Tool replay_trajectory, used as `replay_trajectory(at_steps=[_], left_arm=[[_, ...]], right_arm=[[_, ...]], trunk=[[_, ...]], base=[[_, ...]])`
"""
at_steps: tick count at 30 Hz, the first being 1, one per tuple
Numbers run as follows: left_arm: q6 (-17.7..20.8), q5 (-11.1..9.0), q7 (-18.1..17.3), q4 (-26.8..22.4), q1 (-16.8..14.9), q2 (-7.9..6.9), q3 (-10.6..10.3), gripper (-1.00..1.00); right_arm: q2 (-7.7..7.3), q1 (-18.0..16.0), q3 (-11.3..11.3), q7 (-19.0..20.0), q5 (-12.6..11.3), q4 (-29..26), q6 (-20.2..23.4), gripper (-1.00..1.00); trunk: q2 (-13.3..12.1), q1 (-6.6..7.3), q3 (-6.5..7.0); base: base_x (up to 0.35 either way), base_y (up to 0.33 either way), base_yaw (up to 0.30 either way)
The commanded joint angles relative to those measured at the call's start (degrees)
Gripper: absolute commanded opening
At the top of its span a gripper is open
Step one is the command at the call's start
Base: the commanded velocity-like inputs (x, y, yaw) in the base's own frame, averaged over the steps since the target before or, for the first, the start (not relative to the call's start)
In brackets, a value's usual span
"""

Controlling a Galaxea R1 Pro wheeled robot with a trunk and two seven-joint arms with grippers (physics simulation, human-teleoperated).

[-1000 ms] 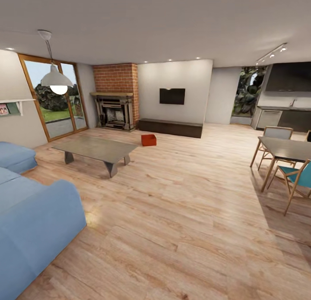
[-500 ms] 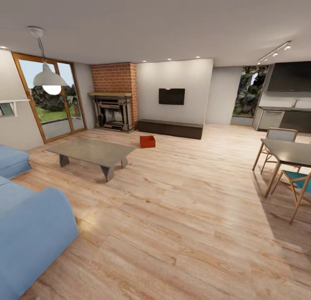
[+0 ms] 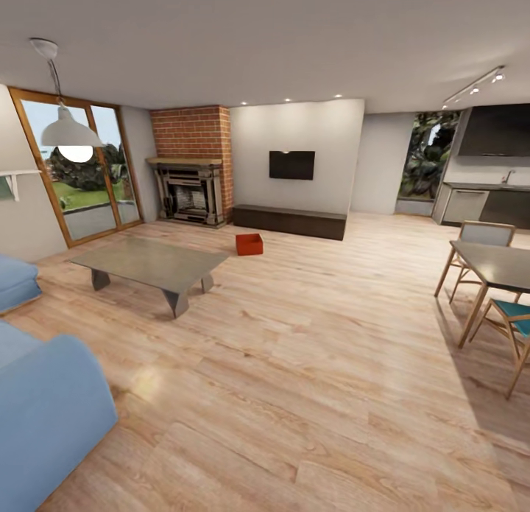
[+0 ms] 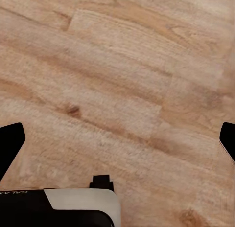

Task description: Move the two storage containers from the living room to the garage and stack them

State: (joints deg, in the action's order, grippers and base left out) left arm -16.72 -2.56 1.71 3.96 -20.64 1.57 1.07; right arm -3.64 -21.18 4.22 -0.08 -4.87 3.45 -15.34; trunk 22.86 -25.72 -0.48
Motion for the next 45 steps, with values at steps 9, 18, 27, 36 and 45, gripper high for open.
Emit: replay_trajectory(at_steps=[9,18,27,36,45], left_arm=[[-0.42,-0.26,0.05,0.26,-0.10,0.01,0.07,1.00],[-0.42,-0.25,0.05,0.26,-0.10,0.02,0.07,1.00],[-0.42,-0.25,0.05,0.26,-0.10,0.02,0.07,1.00],[-0.42,-0.25,0.05,0.26,-0.10,0.01,0.07,1.00],[-0.42,-0.25,0.05,0.26,-0.10,0.01,0.07,1.00]], right_arm=[[0.00,-0.09,0.48,-0.01,-0.49,0.24,-0.39,1.00],[0.01,-0.09,0.44,-0.01,-0.50,0.24,-0.39,1.00],[-0.02,-0.09,0.44,-0.01,-0.49,0.24,-0.39,1.00],[-0.04,-0.09,0.51,-0.01,-0.49,0.24,-0.39,1.00],[-0.04,-0.09,0.52,-0.01,-0.41,0.24,-0.39,1.00]], trunk=[[0.06,-0.06,-0.05],[0.06,-0.06,-0.05],[0.06,-0.06,-0.05],[0.06,-0.06,-0.05],[0.06,-0.06,-0.05]], base=[[0.329,-0.086,0.000],[0.329,-0.085,0.000],[0.329,-0.085,0.000],[0.329,-0.085,0.000],[0.329,-0.085,0.019]])
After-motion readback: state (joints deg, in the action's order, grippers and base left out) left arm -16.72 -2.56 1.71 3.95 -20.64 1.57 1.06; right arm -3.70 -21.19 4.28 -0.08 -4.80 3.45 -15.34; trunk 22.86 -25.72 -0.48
